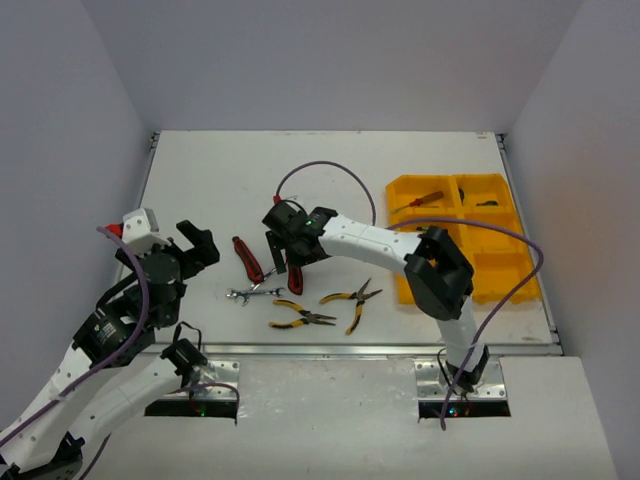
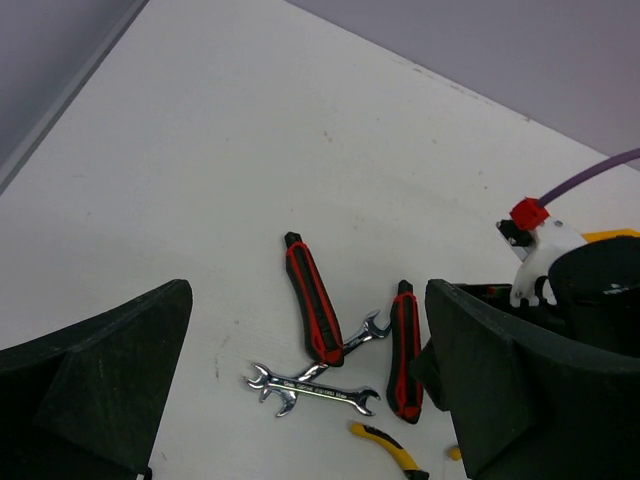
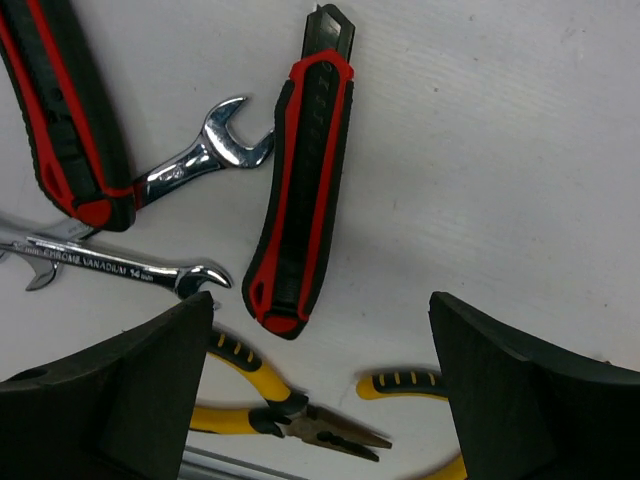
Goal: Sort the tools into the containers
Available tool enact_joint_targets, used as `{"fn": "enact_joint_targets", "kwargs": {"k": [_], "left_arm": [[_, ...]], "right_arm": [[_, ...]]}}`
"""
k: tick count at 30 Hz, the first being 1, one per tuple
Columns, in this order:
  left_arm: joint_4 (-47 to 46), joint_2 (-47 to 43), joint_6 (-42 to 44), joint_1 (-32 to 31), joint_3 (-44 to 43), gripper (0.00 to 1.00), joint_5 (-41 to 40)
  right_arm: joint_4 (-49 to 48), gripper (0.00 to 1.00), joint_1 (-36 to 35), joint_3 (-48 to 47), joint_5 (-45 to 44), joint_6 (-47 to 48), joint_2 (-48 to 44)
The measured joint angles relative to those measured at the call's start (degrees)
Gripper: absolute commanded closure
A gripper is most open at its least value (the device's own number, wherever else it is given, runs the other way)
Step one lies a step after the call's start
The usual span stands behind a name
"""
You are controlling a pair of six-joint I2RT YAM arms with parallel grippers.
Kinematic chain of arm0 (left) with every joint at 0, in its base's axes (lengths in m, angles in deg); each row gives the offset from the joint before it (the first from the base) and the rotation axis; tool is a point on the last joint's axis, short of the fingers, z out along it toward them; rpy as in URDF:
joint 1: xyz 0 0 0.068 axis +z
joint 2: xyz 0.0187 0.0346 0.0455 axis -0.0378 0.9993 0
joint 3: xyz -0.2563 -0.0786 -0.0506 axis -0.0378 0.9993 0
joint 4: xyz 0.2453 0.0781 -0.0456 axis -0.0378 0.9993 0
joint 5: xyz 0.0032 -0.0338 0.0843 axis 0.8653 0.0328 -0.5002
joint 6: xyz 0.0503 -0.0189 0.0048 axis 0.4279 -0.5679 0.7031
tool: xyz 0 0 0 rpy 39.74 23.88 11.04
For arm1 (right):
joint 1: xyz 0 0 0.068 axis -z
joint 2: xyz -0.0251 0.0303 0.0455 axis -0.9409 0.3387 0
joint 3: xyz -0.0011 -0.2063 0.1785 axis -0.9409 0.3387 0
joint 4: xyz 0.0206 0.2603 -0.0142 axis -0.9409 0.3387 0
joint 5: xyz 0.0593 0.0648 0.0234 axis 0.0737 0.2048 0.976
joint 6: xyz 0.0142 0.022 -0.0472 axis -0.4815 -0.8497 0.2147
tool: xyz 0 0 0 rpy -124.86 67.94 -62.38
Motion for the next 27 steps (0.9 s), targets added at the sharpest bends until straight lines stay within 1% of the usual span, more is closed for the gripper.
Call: {"fn": "enact_joint_targets", "kwargs": {"k": [2,6,8,9,10,11,15,16,17,21,23,27], "left_arm": [[-0.2,1.0,0.3,0.0,0.4,0.0,0.6],[-0.4,1.8,1.0,0.0,0.9,0.0,1.5],[-0.5,1.7,1.2,0.0,1.0,0.0,1.8],[-0.7,1.6,1.3,0.0,1.0,0.0,1.9],[-0.8,1.5,1.3,0.0,1.0,0.0,2.0],[-0.8,1.3,1.4,0.0,1.0,0.0,2.0],[-1.1,0.7,1.5,0.0,1.0,0.0,2.3],[-1.2,0.6,1.6,0.0,1.0,0.0,2.3],[-1.2,0.6,1.6,0.0,1.0,0.0,2.4],[-1.3,0.6,1.8,0.0,1.0,0.0,2.5],[-1.3,0.6,2.0,0.0,1.0,0.0,2.6],[-1.5,0.6,2.3,0.0,1.0,0.0,3.1]], "right_arm": [[0.1,0.2,0.2,-2.8,0.3,-0.2,3.3],[0.6,0.33,0.2,-5.4,0.8,-0.5,8.0],[0.9,0.37,0.3,-5.6,1.1,-0.6,9.6],[1.1,0.42,0.3,-5.7,1.2,-0.7,10.4],[1.2,0.51,0.3,-5.8,1.3,-0.8,11.2],[1.1,0.55,0.3,-5.9,1.5,-0.9,11.8],[0.4,0.79,0.7,-6.5,2.7,-1.2,12.5],[0.3,0.93,0.8,-6.5,2.9,-1.2,12.5],[0.3,1.0,1.0,-6.5,3.3,-1.2,12.5],[-0.4,1.0,1.3,-5.8,3.6,-1.1,11.9],[-0.9,1.0,1.6,-3.5,2.9,-0.7,10.1],[-0.2,1.0,4.7,3.5,1.7,0.3,1.4]]}}
